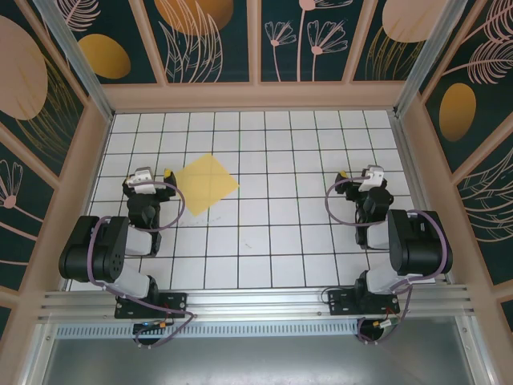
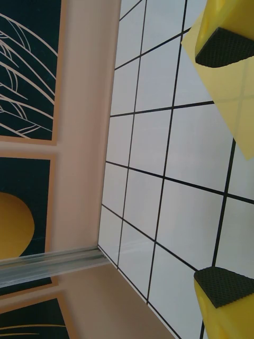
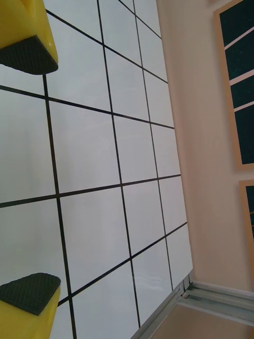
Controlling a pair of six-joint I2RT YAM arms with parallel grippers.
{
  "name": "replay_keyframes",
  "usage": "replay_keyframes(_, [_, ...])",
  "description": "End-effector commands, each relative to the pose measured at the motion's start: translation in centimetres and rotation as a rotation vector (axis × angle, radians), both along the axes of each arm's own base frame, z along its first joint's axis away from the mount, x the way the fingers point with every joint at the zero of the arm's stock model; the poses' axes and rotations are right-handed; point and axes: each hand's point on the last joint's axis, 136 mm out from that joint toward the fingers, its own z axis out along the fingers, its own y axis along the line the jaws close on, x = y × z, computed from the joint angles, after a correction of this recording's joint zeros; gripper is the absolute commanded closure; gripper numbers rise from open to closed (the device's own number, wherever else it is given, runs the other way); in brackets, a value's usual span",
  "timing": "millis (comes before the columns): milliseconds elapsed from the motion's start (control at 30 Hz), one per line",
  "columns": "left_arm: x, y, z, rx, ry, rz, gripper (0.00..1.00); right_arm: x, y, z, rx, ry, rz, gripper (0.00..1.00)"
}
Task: Fold a paper plane with a square sheet of paper (pick it up from the middle)
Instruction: Move the square sheet of paper to the center of the table.
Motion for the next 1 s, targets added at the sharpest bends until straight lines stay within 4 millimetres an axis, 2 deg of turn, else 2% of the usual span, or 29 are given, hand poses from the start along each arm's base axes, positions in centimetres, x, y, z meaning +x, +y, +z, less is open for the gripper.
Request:
replay_keyframes(0, [0.1, 0.2, 0.6, 0.006, -0.023, 0.003, 0.02, 0.3, 0.0, 0.7, 0.006, -0.025, 0.006, 0.01])
replay_keyframes(700, [-0.3, 0.4, 1.0, 0.007, -0.045, 0.013, 0.01, 0.2, 0.0, 0.7, 0.007, -0.028, 0.008, 0.01])
replay_keyframes(767, [-1.2, 0.9, 1.6, -0.008, -0.085, 0.044, 0.02, 0.8, -0.5, 1.0, 0.007, -0.007, -0.029, 0.01])
replay_keyframes(900, [-2.9, 2.6, 3.0, -0.042, -0.131, 0.143, 0.01, 3.5, -3.0, 1.8, 0.048, 0.184, -0.208, 0.01])
replay_keyframes(967, [-3.1, 3.3, 3.5, -0.054, -0.129, 0.186, 0.02, 4.5, -2.5, 2.7, 0.078, 0.243, -0.195, 0.01])
